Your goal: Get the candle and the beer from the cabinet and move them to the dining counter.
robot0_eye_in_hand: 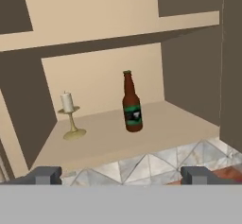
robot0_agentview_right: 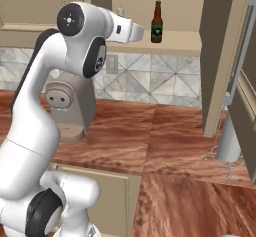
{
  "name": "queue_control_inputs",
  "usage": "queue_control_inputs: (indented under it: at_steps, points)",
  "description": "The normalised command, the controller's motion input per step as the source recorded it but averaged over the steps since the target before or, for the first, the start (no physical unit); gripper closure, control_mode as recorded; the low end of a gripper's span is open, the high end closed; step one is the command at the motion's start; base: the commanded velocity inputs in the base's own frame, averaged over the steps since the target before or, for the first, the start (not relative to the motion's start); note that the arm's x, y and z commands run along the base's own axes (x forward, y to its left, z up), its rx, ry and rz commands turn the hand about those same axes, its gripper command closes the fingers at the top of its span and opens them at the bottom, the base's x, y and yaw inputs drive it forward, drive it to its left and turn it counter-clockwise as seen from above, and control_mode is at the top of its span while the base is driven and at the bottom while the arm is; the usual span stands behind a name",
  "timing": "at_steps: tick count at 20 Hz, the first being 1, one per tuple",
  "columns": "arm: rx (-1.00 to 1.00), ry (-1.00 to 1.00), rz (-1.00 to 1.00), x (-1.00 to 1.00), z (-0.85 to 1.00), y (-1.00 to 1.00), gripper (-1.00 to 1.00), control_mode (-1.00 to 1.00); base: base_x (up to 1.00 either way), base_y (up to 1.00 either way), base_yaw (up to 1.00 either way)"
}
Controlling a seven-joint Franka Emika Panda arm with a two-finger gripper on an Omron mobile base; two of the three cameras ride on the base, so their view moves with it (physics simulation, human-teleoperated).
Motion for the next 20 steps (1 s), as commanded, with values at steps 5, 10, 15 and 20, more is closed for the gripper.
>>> queue_control_inputs:
  at_steps: [5,10,15,20]
  points:
    - [0.0,-0.09,0.0,0.21,0.0,-0.11,-1.0,-1.0,0.0,0.0,0.0]
    - [0.0,-0.06,0.0,0.11,0.0,-0.13,-1.0,-1.0,0.0,0.0,0.0]
    - [-0.02,-0.06,0.0,0.1,0.0,-0.09,-1.0,-1.0,0.0,0.0,0.0]
    - [-0.08,-0.05,0.0,0.09,0.0,0.0,-1.0,-1.0,0.0,0.0,0.0]
